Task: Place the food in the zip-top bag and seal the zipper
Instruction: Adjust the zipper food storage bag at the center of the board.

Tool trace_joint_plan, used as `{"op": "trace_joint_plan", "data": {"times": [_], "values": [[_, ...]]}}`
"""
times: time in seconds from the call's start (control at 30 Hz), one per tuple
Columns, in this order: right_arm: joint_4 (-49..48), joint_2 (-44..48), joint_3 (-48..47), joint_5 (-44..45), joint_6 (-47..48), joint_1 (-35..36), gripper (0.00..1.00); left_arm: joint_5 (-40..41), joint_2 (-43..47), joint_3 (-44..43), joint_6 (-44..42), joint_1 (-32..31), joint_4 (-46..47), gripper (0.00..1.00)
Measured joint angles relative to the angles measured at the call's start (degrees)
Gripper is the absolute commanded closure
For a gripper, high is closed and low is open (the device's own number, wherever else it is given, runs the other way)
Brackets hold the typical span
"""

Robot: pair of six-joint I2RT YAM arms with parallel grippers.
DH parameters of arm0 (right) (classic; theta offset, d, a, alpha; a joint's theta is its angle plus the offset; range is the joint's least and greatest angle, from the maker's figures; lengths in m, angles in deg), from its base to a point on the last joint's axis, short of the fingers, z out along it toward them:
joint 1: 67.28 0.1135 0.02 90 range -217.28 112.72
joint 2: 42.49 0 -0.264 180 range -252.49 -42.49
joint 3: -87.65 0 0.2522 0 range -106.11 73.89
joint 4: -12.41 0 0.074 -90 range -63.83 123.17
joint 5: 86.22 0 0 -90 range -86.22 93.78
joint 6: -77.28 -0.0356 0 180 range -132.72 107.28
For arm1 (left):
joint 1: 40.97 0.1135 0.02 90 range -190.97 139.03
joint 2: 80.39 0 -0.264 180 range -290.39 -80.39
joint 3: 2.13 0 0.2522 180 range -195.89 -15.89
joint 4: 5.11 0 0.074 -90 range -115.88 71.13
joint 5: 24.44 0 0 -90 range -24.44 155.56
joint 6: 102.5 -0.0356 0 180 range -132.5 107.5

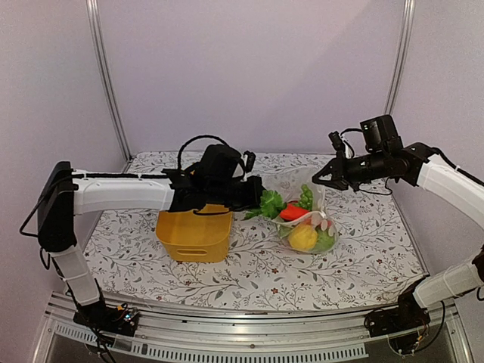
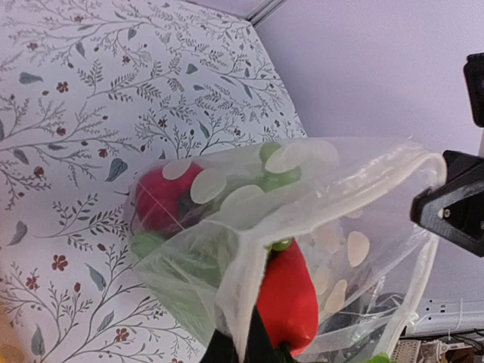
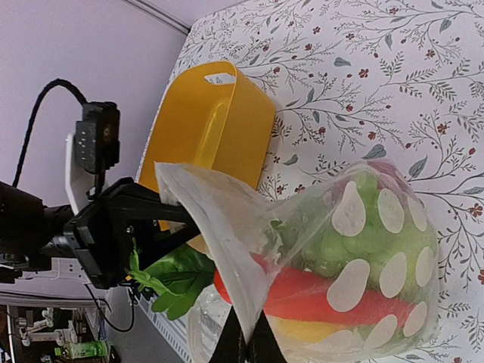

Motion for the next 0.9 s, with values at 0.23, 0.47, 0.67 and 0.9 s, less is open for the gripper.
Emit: {"op": "trace_joint_plan", "data": {"times": [0.23,0.47,0.67,0.9], "values": [[11.58,-0.04,-4.90,5.81,7.34,0.00,0.99,3.50,3.56,-8.90,-6.29,-0.35,-5.81,0.99],[15.58,-0.13,-5.79,5.35,8.87,0.00,0.93,1.75,-1.36,-12.83,-8.04,0.00,-9.64,0.69],[14.67,-1.84,-4.39,4.24,9.62,0.02,0.81,1.18,-7.26,-16.13,-7.19,0.94,-13.07,0.68],[14.49,-8.92,-6.23,4.61,10.40,0.02,0.71,0.72,-5.70,-14.21,-5.88,2.19,-11.21,0.78]]}}
